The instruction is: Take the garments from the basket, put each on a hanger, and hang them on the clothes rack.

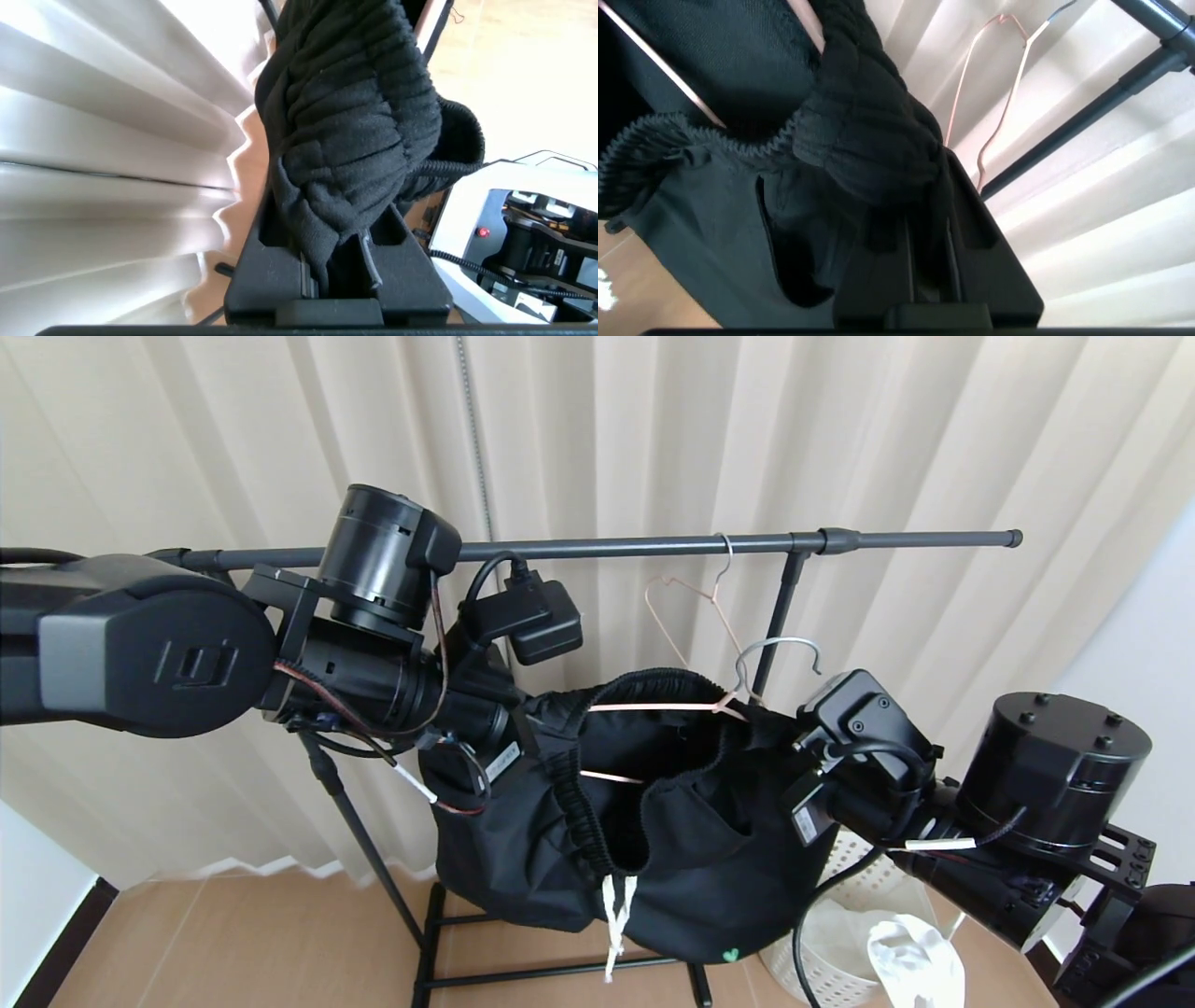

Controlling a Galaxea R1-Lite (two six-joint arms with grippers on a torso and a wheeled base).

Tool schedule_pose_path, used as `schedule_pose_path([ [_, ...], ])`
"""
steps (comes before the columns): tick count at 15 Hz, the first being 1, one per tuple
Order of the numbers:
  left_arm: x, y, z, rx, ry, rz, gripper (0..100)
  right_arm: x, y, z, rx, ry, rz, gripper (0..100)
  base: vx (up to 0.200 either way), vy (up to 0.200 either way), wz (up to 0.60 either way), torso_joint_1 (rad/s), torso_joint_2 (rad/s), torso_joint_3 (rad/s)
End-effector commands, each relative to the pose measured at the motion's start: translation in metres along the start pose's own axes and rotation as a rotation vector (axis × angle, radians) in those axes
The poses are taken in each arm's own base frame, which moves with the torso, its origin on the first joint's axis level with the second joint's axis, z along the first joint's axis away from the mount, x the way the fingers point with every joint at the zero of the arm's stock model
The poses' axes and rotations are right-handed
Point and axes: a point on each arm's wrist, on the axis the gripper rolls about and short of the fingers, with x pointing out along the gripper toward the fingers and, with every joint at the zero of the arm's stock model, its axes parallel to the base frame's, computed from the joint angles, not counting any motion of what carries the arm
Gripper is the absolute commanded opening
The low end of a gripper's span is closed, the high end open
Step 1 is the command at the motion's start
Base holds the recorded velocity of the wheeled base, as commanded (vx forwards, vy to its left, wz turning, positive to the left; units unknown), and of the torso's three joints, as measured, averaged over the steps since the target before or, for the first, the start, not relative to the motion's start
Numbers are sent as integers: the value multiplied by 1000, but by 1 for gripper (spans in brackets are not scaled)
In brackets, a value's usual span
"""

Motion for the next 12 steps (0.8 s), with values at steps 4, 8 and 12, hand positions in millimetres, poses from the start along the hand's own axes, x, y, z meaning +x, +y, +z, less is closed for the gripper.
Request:
schedule_pose_path([
  [4,-5,0,3,8,-21,16,0,1,0,-1,1,4,-1,100,0,0,0,0,0,0],
  [8,-11,-1,2,7,-31,26,0,-1,-6,-5,3,-2,36,100,0,0,0,0,0,0],
  [12,-18,-2,1,-4,-36,34,0,-9,-23,-6,12,-44,74,100,0,0,0,0,0,0],
])
